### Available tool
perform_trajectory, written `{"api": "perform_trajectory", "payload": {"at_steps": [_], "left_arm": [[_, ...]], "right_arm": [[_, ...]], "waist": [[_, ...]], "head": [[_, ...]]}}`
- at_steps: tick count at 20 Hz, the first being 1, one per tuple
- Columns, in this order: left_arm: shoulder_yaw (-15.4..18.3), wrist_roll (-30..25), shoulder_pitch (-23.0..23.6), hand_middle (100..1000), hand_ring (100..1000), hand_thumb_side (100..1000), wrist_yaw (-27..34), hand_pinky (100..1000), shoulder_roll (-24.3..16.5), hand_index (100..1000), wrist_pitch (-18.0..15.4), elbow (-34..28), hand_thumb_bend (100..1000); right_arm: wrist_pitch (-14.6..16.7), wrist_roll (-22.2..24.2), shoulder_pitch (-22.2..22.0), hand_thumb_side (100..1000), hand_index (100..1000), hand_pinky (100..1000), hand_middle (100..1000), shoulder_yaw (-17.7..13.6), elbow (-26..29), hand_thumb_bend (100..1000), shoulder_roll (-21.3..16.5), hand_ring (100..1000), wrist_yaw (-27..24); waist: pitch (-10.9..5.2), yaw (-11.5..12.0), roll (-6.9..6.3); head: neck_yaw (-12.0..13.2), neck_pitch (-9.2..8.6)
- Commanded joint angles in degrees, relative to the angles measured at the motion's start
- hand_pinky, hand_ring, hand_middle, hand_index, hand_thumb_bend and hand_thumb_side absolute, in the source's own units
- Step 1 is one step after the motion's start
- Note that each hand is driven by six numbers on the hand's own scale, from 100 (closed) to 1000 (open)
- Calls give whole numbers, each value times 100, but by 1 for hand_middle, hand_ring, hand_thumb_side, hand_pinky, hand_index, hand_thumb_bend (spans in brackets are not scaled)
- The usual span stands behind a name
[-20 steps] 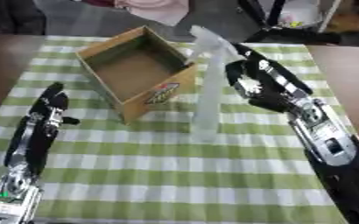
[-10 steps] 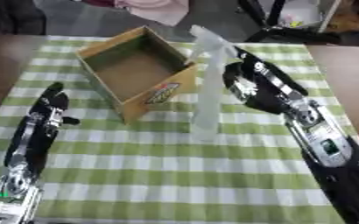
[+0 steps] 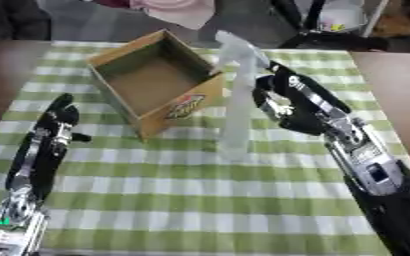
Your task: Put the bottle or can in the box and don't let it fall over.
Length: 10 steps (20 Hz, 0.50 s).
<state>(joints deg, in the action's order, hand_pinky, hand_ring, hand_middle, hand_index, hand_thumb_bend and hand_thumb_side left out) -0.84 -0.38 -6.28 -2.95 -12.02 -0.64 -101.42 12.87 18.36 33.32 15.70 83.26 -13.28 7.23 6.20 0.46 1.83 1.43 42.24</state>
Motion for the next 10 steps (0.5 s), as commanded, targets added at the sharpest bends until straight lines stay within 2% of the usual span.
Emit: {"api": "perform_trajectory", "payload": {"at_steps": [1, 10], "left_arm": [[18, -28, -78, 1000, 1000, 796, 24, 618, -22, 943, -14, -115, 250], [15, -46, -80, 1000, 1000, 797, 29, 617, -14, 943, -15, -116, 250]], "right_arm": [[-1, 40, 141, 621, 1000, 844, 985, 11, 96, 100, -10, 809, -20], [23, 61, 320, 626, 1000, 843, 985, -1, -240, 100, 138, 808, 70]], "waist": [[-45, 5, -25], [-33, 22, -40]], "head": [[-3, -14], [-27, -25]]}}
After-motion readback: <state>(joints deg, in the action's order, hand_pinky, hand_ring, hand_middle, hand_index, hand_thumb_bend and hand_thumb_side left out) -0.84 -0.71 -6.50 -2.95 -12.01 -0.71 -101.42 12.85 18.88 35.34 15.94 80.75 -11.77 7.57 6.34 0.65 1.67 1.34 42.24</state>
